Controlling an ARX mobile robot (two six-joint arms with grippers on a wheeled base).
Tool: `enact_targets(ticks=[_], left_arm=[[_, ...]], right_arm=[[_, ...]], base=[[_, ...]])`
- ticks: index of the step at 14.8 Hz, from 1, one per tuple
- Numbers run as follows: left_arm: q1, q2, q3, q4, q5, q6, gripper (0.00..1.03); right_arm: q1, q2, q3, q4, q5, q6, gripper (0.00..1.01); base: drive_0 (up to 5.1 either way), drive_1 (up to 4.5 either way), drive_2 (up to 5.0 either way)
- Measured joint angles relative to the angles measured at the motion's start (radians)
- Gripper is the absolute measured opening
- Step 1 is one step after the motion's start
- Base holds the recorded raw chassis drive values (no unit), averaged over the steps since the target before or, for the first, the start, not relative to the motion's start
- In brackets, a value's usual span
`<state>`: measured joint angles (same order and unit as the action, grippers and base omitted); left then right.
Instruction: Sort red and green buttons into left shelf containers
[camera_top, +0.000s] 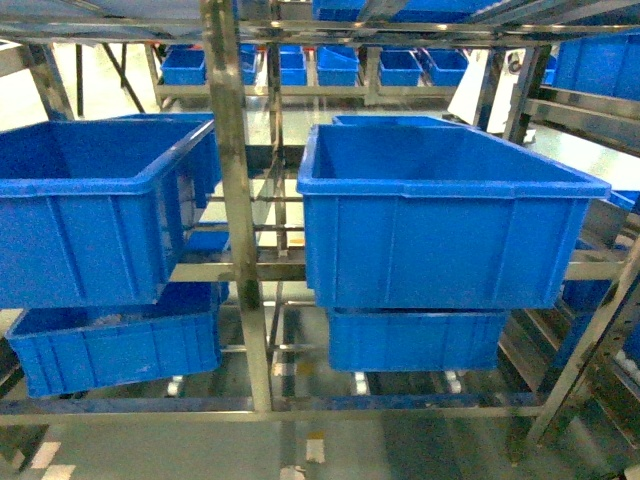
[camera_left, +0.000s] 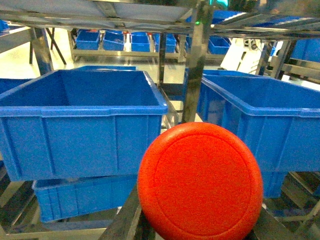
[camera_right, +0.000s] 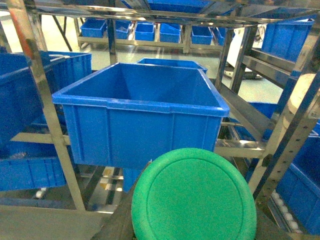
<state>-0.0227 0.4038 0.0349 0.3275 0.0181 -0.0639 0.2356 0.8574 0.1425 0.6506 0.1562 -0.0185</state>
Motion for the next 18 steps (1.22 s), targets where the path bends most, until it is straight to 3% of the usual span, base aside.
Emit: enact_targets(ticks=[4,8,18], left_arm=[[0.0,0.0,0.0,0.002,0.0,0.0,0.24],[0.0,0.0,-0.001,0.001,-0.001,0.0,0.24],[0.0,-0.002,-0.001,0.001,-0.001,0.0,0.23]], right_arm=[[0.0,-0.001,0.0,0.002,0.0,0.0,0.26],[0.0,0.0,0.0,0.0,-0.005,0.0,0.26],[0.0,-0.002,0.0,0.0,-0.003,0.0,0.26]], base=[[-4.9,2.49,2.5],[0.0,0.0,0.0],[0.0,4.0,-4.1]])
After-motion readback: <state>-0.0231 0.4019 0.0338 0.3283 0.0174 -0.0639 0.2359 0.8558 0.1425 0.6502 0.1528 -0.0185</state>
